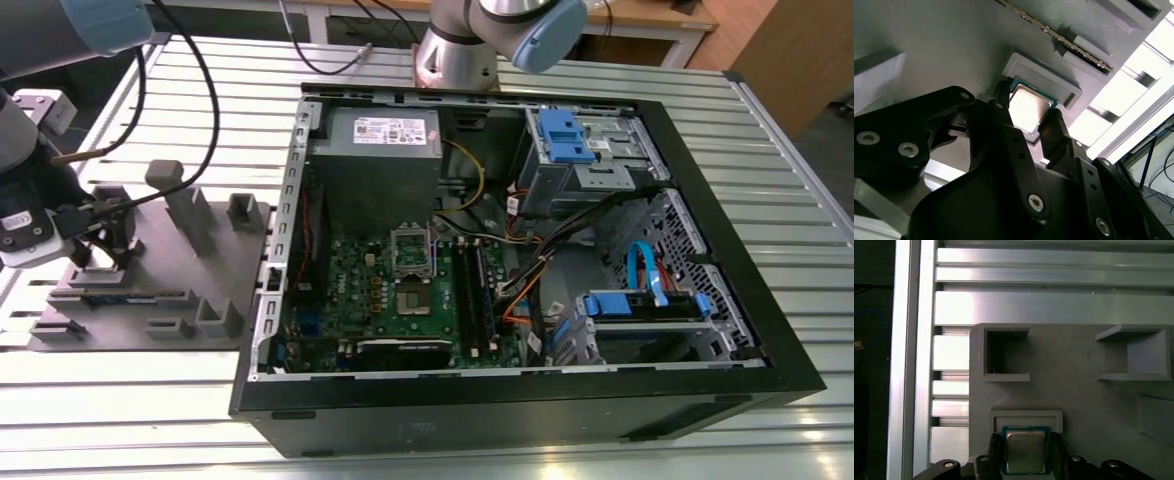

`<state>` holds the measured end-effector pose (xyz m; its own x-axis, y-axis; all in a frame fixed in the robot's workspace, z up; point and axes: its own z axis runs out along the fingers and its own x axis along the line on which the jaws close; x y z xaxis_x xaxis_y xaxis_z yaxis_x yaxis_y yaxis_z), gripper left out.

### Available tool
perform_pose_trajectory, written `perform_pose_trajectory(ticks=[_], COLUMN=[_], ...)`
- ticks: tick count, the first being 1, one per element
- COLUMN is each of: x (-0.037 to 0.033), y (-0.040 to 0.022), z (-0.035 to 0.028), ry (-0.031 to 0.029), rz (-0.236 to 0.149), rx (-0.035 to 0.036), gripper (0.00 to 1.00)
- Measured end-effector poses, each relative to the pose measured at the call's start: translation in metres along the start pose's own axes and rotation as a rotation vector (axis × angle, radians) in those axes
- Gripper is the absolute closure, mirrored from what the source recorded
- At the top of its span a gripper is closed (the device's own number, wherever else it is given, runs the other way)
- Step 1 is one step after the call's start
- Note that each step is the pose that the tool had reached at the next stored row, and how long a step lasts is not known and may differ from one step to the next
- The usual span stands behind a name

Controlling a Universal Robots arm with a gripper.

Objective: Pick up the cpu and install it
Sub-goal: 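Pick up the cpu and move it towards the insertion slot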

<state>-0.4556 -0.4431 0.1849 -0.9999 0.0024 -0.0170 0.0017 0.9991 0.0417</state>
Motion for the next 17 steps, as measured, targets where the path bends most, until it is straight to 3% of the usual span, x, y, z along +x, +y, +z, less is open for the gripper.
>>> perform_pose_trajectory(ticks=[13,17], x=[-0.0007,-0.0007], y=[0.0012,0.0013], z=[-0.0293,-0.0304], ry=[0.0001,-0.0001], rz=[0.0,0.0], rx=[0.0001,-0.0001], gripper=[0.52,0.52])
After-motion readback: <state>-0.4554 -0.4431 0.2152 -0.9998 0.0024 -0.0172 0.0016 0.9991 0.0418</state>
